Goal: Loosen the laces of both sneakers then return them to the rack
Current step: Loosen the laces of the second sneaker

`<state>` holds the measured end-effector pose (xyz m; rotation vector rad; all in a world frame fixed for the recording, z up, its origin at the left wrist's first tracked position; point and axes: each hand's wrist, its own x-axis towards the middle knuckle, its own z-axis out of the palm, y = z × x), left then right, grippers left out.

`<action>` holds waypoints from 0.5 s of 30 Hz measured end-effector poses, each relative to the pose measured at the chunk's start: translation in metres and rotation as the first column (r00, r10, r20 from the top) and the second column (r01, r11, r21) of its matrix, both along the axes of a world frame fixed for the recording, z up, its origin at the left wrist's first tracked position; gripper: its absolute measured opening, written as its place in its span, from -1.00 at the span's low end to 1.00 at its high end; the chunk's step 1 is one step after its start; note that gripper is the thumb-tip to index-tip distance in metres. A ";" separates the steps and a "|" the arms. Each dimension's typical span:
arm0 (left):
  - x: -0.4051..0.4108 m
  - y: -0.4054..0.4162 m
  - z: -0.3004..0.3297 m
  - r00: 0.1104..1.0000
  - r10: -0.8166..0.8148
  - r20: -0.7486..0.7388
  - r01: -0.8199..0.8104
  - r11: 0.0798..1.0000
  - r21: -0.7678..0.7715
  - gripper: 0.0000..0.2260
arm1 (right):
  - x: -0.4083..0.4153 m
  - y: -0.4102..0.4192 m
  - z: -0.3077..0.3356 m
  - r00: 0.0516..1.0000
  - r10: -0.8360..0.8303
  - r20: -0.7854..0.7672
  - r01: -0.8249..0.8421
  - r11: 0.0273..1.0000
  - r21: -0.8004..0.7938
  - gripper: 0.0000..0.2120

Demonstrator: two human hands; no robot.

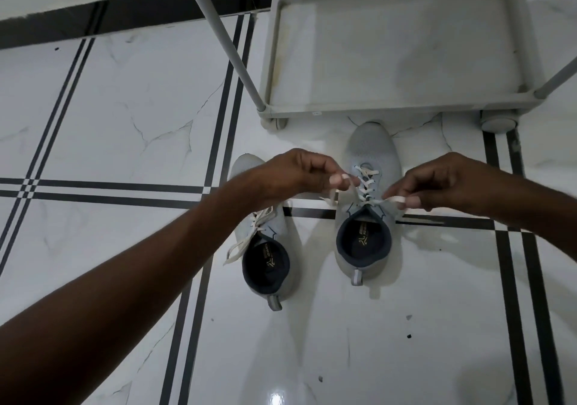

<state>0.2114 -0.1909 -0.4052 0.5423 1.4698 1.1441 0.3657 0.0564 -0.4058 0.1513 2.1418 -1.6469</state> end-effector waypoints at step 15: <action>0.022 0.047 -0.042 0.970 0.243 0.000 -0.242 0.966 -0.089 -0.73 | -0.008 -0.053 -0.029 0.923 -0.311 -0.226 0.348 0.925 0.153 -0.72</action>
